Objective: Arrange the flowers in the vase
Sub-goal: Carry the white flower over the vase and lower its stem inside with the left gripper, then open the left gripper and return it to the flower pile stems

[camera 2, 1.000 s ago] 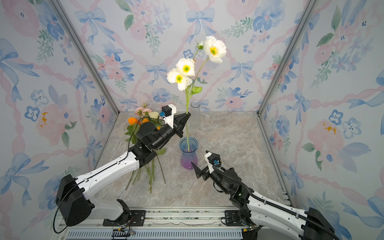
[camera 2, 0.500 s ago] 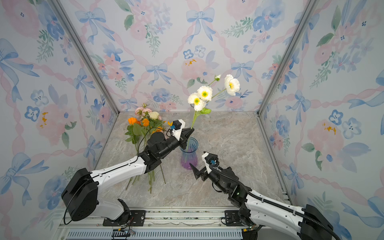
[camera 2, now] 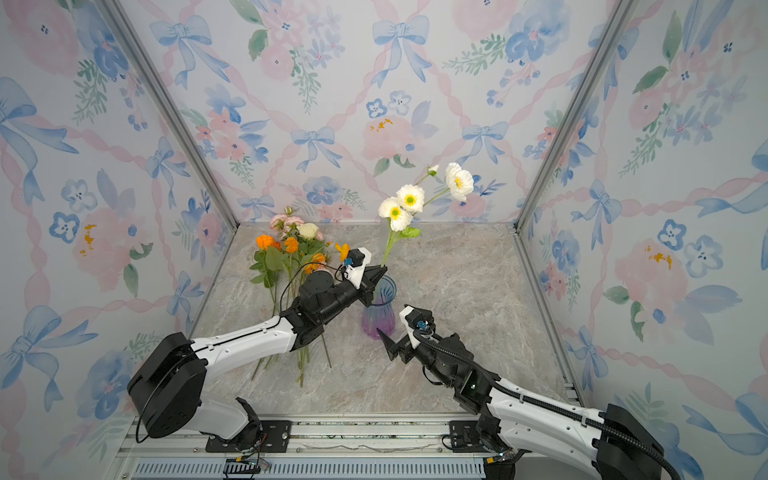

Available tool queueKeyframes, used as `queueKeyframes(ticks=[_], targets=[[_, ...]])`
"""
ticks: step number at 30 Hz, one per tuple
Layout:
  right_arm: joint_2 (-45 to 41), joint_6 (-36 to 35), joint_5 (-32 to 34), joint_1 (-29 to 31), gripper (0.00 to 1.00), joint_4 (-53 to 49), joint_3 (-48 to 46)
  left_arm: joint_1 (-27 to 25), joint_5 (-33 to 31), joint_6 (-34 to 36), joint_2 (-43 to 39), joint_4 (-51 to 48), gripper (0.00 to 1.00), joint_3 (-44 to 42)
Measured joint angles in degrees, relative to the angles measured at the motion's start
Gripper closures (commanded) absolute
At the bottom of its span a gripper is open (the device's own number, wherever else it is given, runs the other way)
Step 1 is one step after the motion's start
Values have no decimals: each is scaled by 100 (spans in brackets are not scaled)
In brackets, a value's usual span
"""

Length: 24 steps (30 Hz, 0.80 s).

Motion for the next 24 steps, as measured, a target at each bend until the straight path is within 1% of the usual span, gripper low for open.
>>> queueKeyframes(ticks=[4,13,19,24], targets=[[59,-48,-13,46,3,0,0,0,-44,-48,0,7,91,-111],[133,-94,-11,87,3,24,0,0,-122,-105,-293,4,75,-317],[234,-120,-13,173,3,98,0,0,-216,-103,-603,4,69,-393],[234,-197,15,269,3,103,17,0,-498,-98,-1054,-153,54,-496]])
